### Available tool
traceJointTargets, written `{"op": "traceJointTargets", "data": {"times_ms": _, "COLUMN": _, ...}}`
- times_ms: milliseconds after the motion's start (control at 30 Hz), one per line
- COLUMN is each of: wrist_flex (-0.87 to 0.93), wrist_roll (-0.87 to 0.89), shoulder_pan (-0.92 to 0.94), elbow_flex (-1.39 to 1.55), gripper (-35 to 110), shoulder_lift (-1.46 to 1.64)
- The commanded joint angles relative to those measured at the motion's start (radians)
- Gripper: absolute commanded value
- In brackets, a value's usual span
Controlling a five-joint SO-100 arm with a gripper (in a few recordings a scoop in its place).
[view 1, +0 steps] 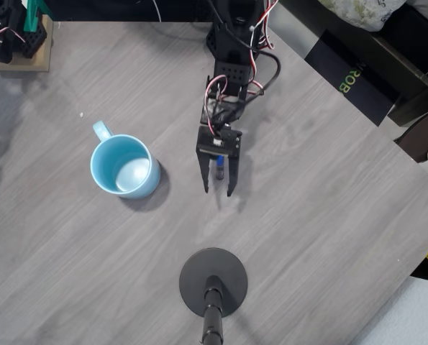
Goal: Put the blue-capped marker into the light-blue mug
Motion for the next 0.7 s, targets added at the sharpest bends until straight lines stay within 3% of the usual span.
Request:
{"op": "traceJointTargets", "data": {"times_ms": 0, "wrist_flex": -0.006, "wrist_roll": 0.008, "shoulder_pan": 0.011, "elbow_flex": -0.043, "gripper": 22, "shoulder_lift": -0.011}}
{"op": "traceJointTargets", "data": {"times_ms": 667, "wrist_flex": -0.063, "wrist_roll": 0.006, "shoulder_pan": -0.028, "elbow_flex": 0.153, "gripper": 22, "shoulder_lift": 0.1}}
